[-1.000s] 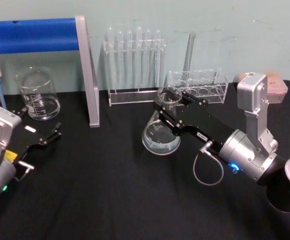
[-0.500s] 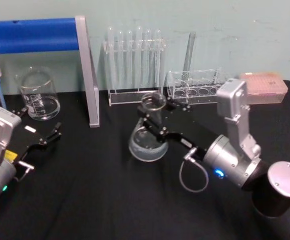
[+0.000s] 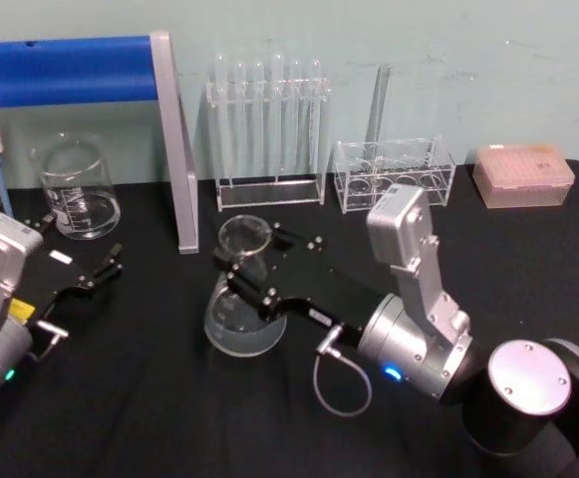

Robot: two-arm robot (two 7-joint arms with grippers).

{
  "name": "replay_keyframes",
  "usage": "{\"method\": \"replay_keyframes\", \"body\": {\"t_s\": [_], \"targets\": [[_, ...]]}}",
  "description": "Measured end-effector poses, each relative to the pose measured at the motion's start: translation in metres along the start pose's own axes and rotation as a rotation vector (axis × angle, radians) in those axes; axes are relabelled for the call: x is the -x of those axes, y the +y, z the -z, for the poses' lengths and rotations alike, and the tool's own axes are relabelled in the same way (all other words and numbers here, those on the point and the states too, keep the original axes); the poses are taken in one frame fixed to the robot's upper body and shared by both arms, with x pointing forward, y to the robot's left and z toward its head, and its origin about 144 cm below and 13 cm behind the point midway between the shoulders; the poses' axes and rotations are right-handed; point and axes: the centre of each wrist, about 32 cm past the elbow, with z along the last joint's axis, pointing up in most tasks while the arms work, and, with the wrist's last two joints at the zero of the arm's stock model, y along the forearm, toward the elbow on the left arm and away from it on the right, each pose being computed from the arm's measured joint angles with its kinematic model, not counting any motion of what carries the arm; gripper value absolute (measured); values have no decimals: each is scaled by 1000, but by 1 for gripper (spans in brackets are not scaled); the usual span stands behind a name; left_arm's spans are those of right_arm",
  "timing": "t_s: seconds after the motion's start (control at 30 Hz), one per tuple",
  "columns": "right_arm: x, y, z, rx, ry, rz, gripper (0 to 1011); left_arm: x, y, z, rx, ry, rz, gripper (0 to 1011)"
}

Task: Grasp the erlenmeyer flask with one hand, shake it three times, then place it back.

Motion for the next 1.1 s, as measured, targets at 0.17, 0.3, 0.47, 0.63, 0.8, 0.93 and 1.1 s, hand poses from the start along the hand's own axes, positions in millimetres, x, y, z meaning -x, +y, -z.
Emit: {"method": "replay_keyframes", "body": {"t_s": [0.17,0.3,0.47,0.63,0.8,0.93,1.1], "targets": [[7,2,1,1,7,-31,456,0,0,0,0,0,0,1000],[10,3,1,0,11,-45,456,0,0,0,0,0,0,1001],[7,2,1,2,10,-29,456,0,0,0,0,0,0,1001],[-5,-3,2,7,1,35,456,0,0,0,0,0,0,1001],[-19,-9,2,12,-16,106,456,0,0,0,0,0,0,1001],[-33,-17,1,16,-32,179,456,0,0,0,0,0,0,1001],[-50,-30,0,19,-51,280,453,0,0,0,0,0,0,1001]]}}
